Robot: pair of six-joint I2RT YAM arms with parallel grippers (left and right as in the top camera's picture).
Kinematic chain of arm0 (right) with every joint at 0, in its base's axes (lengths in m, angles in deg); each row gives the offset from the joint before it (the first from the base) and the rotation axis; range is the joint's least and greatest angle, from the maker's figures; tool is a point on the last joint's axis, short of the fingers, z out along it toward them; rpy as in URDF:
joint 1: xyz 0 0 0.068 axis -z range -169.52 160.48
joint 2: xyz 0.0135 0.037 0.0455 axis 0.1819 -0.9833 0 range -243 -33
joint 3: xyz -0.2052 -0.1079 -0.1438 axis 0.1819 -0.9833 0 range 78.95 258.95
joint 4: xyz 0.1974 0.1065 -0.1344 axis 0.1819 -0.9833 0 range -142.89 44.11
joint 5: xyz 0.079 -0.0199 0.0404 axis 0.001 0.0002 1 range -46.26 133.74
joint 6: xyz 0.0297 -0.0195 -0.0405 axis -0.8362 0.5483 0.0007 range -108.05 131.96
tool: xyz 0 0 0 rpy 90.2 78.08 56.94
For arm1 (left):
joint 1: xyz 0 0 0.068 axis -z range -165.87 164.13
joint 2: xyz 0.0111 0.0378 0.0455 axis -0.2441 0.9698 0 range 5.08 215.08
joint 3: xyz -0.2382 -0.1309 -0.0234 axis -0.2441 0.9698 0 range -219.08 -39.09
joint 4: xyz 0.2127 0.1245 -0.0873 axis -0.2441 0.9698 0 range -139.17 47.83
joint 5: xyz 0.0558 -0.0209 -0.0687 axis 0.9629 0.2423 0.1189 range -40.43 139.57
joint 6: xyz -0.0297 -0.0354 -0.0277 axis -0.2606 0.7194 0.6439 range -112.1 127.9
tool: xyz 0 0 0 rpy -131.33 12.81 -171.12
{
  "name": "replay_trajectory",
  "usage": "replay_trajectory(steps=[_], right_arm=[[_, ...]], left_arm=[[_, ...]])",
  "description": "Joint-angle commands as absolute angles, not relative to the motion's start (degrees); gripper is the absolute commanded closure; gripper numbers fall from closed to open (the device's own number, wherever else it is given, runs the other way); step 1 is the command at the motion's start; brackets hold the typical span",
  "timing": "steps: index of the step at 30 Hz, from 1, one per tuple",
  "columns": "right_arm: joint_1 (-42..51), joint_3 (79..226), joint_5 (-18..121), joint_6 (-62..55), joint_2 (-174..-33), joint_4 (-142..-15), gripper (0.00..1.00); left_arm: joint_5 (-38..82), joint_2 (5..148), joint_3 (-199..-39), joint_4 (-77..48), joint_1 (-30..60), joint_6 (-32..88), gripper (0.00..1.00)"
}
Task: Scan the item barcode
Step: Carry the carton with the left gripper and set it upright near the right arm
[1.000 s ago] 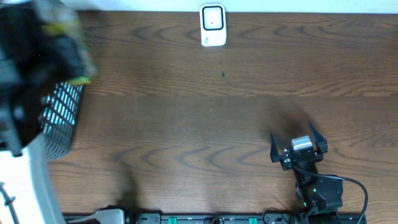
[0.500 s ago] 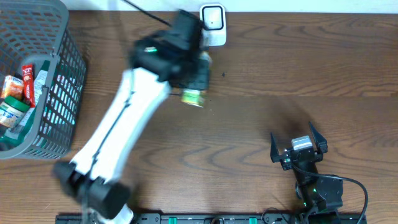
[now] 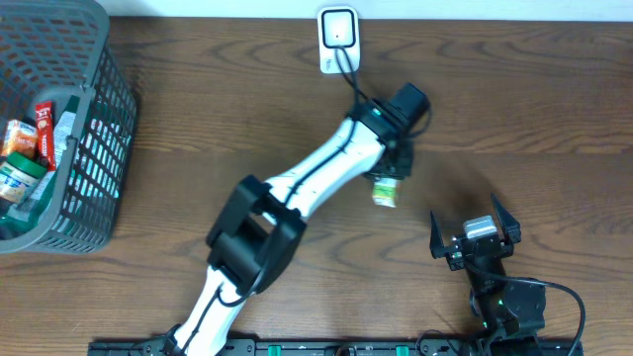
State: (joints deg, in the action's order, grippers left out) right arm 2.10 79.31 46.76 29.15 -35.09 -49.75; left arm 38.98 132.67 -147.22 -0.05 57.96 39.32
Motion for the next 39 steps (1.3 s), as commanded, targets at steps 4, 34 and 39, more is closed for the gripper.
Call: replay_trajectory(steps=[4,34,39], right_arm=[[2.9,79.3,47.0,29.6,-34.8,-50.0,0.01],[2.9,79.3,47.0,29.6,-34.8,-50.0,0.01],[2.9,79.3,47.0,29.6,-34.8,-50.0,0.01]], left_arm=[[39.0,134.1,-147.8,-10.9,62.1,45.5,0.73],[51.5,134.4,-146.2,-11.8,70.8,51.2,0.24],[51.6,133.6,-148.5,-11.1,70.2,46.5,0.2]])
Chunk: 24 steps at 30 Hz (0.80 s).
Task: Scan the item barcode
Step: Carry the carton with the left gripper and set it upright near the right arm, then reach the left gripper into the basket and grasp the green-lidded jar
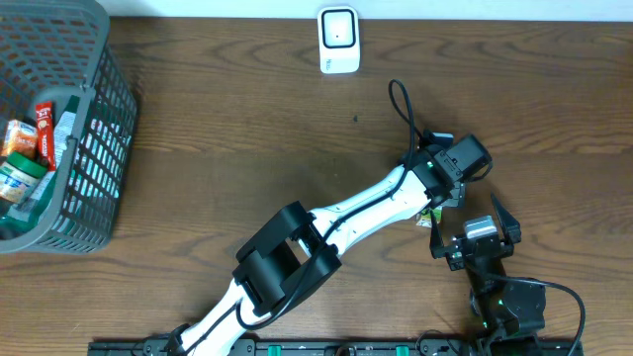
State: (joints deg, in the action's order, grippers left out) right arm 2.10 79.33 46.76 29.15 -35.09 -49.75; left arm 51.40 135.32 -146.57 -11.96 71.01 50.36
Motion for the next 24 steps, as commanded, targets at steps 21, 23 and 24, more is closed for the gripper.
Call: replay_trajectory(steps=[21,23,24], right_arm=[[2.9,79.3,47.0,29.6,-34.8,-50.0,0.01],[2.9,79.3,47.0,29.6,-34.8,-50.0,0.01],[2.9,79.3,47.0,29.6,-34.8,-50.0,0.01]], left_arm=[[62.8,99.7,-150.9,14.7,33.2,27.4,0.21],[62.7,95.5,-150.9,14.9,22.0,27.4,0.21],[62.7,94.3,-150.9,14.9,17.4,27.4,0.2]])
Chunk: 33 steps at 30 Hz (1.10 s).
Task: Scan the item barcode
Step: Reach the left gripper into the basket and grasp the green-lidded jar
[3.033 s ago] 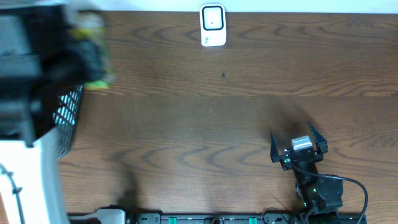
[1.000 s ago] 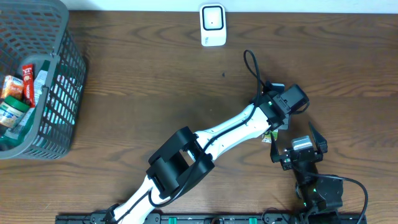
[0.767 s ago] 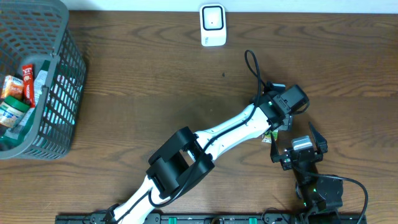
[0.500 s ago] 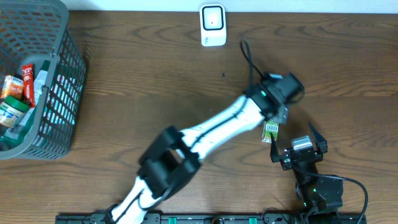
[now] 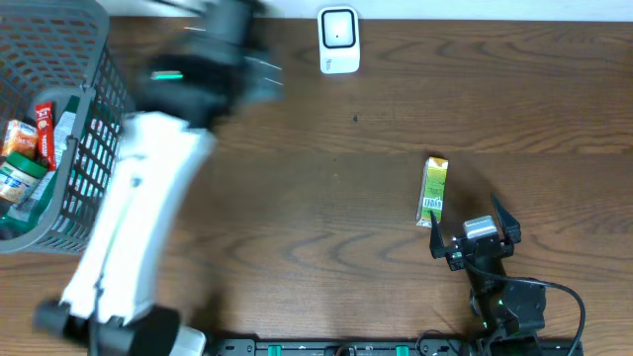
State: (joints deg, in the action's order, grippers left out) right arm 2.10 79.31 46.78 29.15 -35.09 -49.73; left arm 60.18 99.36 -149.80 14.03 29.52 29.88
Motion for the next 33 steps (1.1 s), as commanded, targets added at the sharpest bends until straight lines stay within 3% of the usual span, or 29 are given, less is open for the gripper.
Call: replay_trajectory(steps=[1,7,12,29,33], right_arm=[[2.9,79.3,47.0,29.6,-34.8,-50.0,0.01],[2.9,79.3,47.0,29.6,-34.8,-50.0,0.01],[2.9,79.3,47.0,29.6,-34.8,-50.0,0.01],[2.9,79.3,47.0,29.6,-34.8,-50.0,0.01],[2.9,79.3,47.0,29.6,-34.8,-50.0,0.01]], left_arm=[[62.7,93.4,-150.9,14.9,13.3,27.4,0.2],[62.7,93.1,-150.5,15.1,-8.1,27.4,0.17],[62.7,96.5,-149.9,14.6,-17.5,26.6,0.15],[62.5,116.5,-149.9,15.2,-21.9,-3.1,0.09],[62.5,119.1,-149.9,15.1,-23.1,-5.2,0.09]])
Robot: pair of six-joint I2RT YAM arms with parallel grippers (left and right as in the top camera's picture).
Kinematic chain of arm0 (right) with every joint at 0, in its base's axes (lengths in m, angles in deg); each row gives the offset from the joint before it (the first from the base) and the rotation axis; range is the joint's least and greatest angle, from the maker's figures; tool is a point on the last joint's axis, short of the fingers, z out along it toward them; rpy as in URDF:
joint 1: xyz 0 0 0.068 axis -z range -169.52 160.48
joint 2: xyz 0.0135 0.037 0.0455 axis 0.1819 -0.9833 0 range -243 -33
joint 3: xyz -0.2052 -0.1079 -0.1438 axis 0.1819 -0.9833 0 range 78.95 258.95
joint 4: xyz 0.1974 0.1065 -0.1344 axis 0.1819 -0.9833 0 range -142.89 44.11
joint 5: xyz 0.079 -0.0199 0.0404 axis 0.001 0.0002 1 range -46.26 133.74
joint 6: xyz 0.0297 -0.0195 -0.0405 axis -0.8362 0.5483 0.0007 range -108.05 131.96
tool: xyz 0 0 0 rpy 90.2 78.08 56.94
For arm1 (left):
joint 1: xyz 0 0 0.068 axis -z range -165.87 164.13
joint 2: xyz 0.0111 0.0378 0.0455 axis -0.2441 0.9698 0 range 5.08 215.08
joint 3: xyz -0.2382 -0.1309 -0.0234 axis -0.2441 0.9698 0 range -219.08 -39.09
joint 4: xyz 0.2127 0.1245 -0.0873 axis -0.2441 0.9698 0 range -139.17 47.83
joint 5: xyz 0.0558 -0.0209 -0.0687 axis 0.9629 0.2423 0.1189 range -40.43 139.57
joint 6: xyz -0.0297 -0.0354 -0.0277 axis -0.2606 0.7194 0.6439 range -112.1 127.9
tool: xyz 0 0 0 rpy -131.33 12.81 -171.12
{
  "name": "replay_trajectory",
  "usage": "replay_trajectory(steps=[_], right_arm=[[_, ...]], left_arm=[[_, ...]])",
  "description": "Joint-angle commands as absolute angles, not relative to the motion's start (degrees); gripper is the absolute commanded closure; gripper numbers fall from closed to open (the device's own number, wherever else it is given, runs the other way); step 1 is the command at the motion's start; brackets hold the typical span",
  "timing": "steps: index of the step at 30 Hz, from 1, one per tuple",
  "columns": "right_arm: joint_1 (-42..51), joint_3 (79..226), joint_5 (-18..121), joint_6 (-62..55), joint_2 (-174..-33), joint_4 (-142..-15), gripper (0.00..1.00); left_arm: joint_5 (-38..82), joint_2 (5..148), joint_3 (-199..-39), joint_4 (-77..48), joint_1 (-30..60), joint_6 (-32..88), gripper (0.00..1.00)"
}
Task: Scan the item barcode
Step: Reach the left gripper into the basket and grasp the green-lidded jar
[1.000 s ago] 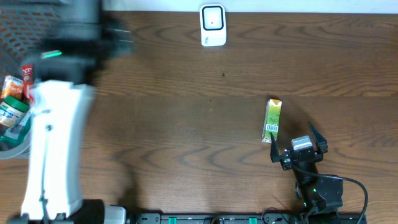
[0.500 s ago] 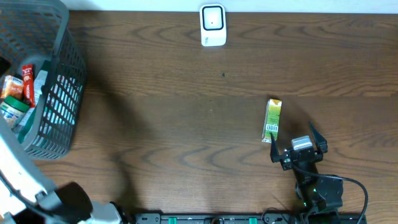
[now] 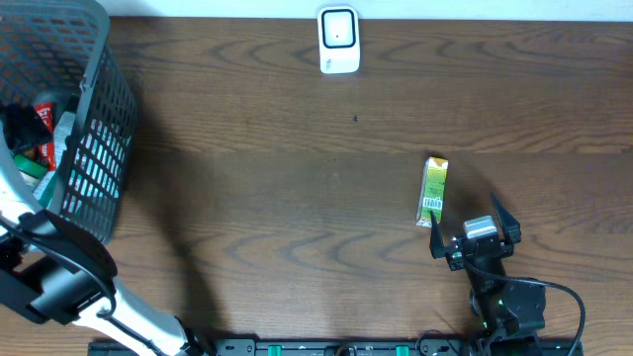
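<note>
A small green carton (image 3: pixel 433 190) lies flat on the wooden table (image 3: pixel 297 198), right of centre, with nothing touching it. The white barcode scanner (image 3: pixel 337 40) stands at the far edge, in the middle. My left arm (image 3: pixel 59 287) comes up along the left edge, and its dark gripper (image 3: pixel 20 124) is down inside the grey basket (image 3: pixel 99 129) among the items; its jaws cannot be made out. My right gripper (image 3: pixel 473 231) rests open just below and right of the carton, holding nothing.
Inside the basket, a red packet (image 3: pixel 44 104) and a green-topped item (image 3: pixel 35 166) show beside the gripper. The right arm's base and cable (image 3: pixel 509 307) sit at the front right edge.
My left arm, blurred over the table's left part near the basket rim, now has its gripper down inside the basket. The carton and the right gripper have not moved.
My left gripper held the green carton just below the scanner. Then it was with the carton at the right, close to the right gripper. Then the carton lay alone on the table while the arm was far left, and now the gripper is in the basket.
</note>
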State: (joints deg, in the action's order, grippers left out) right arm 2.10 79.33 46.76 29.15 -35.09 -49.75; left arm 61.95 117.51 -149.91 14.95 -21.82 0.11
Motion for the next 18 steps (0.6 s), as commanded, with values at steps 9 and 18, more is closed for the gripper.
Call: replay_trajectory(steps=[9,18], right_arm=[[2.9,79.3,47.0,29.6,-34.8,-50.0,0.01],[2.9,79.3,47.0,29.6,-34.8,-50.0,0.01]], left_arm=[[62.5,125.9,-149.9,12.8,-26.8,-9.2,0.1],[62.5,129.7,-149.9,11.3,-28.7,-13.1,0.09]])
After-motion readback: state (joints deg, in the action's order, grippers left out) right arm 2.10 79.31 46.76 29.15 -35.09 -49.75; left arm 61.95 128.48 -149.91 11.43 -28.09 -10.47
